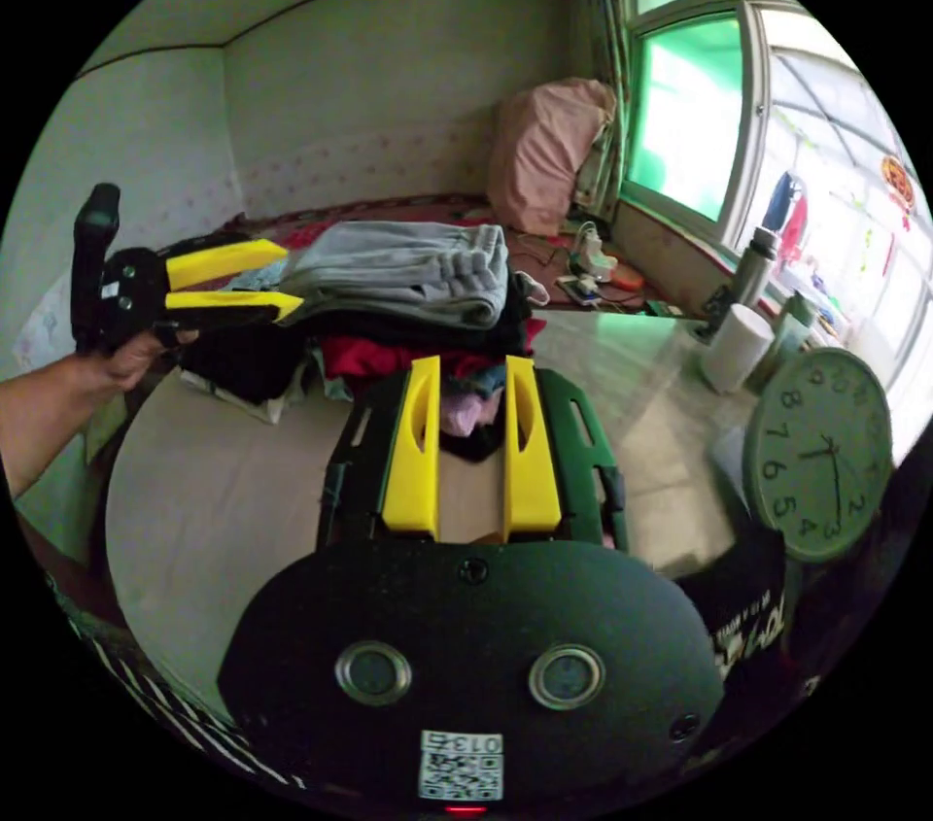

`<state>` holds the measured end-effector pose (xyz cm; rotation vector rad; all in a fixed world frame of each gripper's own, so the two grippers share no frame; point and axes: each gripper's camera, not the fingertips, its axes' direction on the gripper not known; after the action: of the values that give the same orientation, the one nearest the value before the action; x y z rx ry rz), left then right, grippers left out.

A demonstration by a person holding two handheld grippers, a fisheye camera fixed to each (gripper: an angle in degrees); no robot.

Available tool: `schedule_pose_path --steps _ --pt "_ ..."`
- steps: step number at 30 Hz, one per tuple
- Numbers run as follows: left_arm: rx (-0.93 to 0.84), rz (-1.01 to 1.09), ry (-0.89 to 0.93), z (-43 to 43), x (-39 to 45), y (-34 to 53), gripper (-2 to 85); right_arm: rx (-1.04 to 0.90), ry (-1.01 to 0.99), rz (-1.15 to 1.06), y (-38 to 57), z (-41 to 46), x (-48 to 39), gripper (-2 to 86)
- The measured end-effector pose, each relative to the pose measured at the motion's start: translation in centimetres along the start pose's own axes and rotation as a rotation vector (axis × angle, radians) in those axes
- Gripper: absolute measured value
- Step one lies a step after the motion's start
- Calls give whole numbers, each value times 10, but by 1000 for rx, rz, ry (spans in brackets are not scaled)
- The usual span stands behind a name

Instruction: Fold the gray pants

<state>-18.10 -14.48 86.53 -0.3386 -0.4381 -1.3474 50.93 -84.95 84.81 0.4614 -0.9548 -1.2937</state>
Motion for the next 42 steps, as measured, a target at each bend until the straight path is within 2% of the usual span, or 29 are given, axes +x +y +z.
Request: schedule_pose_path --steps 7,12,14,16,21,24,26,29,31,33,36,39,42 --pt "-148 92 156 52 -40 -7 158 -61 -88 -3 -60 89 22 109" --pt "-250 61 238 65 -77 33 115 -87 -109 -82 -76 117 13 106" --pt "-226 9 246 53 -106 59 53 -73 -117 -86 -80 120 10 94" --pt "-210 -40 306 45 -129 83 42 -15 -118 -108 -85 114 3 57" --pt "-87 -220 315 2 -189 156 29 78 0 -227 -102 92 -28 38" --pt "118 -442 345 -54 -247 221 25 183 13 -275 -120 61 -47 34" --pt "321 -600 346 -115 -296 288 24 266 -3 -294 -133 34 -59 33" --pt "548 -672 257 -202 -337 383 24 397 -71 -336 -152 -19 -79 33" --pt "618 -692 192 -251 -351 443 25 481 -177 -375 -158 -63 -93 33" --pt "638 -723 146 -293 -359 505 28 518 -241 -365 -155 -89 -103 33" --pt "633 -785 93 -342 -355 619 32 474 -281 -345 -133 -109 -126 34" --pt "531 -909 78 -363 -336 737 34 323 -319 -316 -93 -104 -157 34" --pt "343 -1058 89 -363 -308 851 34 166 -349 -310 -40 -82 -198 34"
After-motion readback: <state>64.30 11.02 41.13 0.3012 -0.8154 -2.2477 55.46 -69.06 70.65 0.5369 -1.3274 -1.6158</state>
